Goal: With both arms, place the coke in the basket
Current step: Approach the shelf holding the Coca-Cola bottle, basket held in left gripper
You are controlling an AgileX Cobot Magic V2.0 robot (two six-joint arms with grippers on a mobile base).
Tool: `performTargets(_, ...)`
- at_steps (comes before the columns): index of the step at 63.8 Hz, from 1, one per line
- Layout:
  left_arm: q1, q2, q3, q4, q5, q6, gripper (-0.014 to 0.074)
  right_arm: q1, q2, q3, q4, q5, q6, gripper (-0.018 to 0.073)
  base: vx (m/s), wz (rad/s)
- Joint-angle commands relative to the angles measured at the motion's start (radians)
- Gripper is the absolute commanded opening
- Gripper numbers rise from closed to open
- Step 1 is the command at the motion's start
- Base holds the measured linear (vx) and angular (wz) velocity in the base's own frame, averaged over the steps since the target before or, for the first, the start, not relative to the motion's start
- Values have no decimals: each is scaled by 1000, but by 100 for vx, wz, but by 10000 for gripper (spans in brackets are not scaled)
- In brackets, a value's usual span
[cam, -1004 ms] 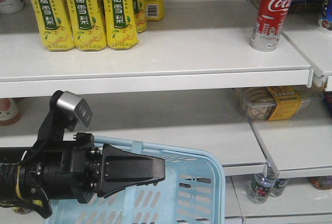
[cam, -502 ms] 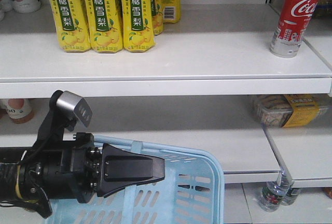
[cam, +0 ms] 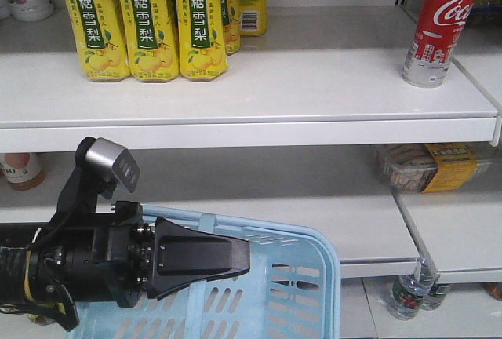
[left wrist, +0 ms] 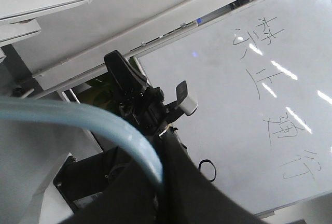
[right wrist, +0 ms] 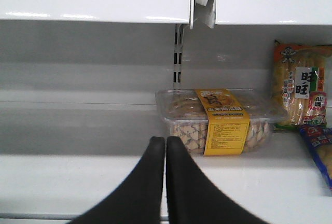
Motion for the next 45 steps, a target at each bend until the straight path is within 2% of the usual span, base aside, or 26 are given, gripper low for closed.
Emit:
performTargets(1, -3, -28, -22, -76, -188, -5, -7, -5, -18, 15, -3, -76, -4, -4, 1, -3)
performTargets(45, -3, -28, -22, -76, -188, -5, -7, -5, -18, 15, -3, -76, -4, -4, 1, 0)
